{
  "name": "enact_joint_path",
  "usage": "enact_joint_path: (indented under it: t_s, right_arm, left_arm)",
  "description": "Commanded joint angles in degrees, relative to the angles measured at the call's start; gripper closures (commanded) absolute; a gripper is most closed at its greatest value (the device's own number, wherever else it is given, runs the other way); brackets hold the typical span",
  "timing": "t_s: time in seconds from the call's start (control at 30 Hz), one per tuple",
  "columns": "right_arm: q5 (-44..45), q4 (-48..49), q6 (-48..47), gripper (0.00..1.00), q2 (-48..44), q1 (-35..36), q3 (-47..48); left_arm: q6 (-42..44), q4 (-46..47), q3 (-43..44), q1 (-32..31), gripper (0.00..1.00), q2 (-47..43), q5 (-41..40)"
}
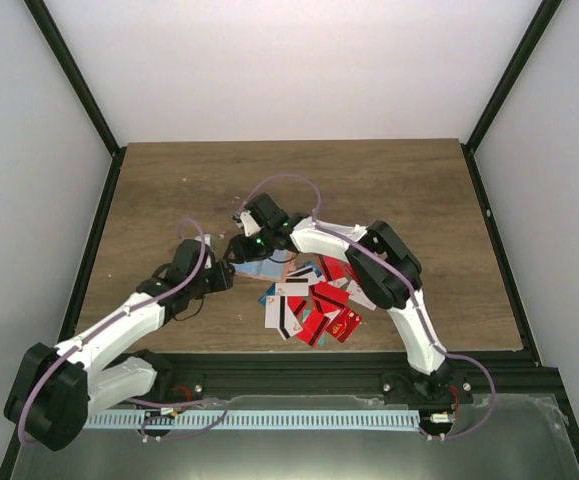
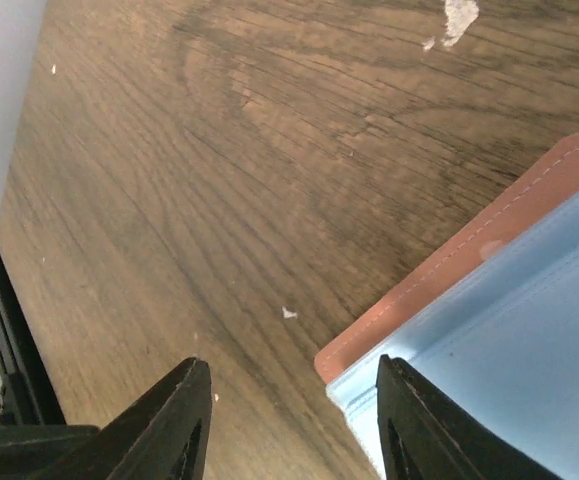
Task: Put the credit cards into the card holder
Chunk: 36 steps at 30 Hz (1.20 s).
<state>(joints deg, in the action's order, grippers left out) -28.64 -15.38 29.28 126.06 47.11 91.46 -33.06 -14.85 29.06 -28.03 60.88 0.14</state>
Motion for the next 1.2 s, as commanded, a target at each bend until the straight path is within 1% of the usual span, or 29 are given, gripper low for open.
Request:
enact_joint_path:
  t_s: [0.0,0.07,0.23,0.37,0.5,0.6,0.73,0.8,0.9,1.0,1.17]
  right_arm:
    - [-1.0,0.2,-3.3,0.49,-5.0,0.0,0.5]
    - [-0.4,0.6,-3.8,0.41,-8.6,-0.3,-2.5]
    - [5.4,0.7,-3.3,0.29,-18.7,-0.9,-12.7]
    - [10.7,-0.2,-1.1,0.25,-28.2,-1.1,-23.1]
    - [16.4,-3.4,4.1,0.24,-36.3,-1.1,-32.4]
    - [19.5,-7.0,8.3,0.23,-42.2,-1.0,-38.6]
    - [22.3,-10.9,12.8,0.17,-50.6,-1.1,-46.0]
    - [24.3,-12.8,14.9,0.13,-54.2,-1.0,-48.8]
    - [27.5,-14.2,16.8,0.05,-58.1,-1.1,-52.1]
    - [29.4,-15.2,17.4,0.05,-58.6,-1.1,-53.8]
    - [28.7,-13.2,17.8,0.04,-58.8,-1.2,-55.7]
  left_arm:
    - [-0.5,-1.2,-0.8,0.2,0.47,-1.9,3.4]
    - [-0.8,-1.5,-1.0,0.1,0.48,-2.6,5.0]
    - [-1.4,-2.3,-1.1,-1.7,0.48,-5.0,7.1]
    - [-1.5,-2.2,-0.3,-5.1,0.48,-4.6,7.8]
    - [-2.1,-1.0,1.0,-11.2,0.48,-2.4,6.7]
    - [-2.5,1.9,1.4,-15.9,0.49,0.4,7.1]
    - [-3.4,6.6,2.3,-21.1,0.49,5.6,7.5]
    - [-3.6,7.6,3.7,-22.9,0.49,8.9,6.2]
    - [-5.2,5.3,6.7,-24.2,0.5,14.1,1.7]
    - [-6.5,3.5,8.5,-24.4,0.47,17.4,-2.4]
    - [-4.1,1.8,12.0,-24.4,0.45,22.7,-5.3]
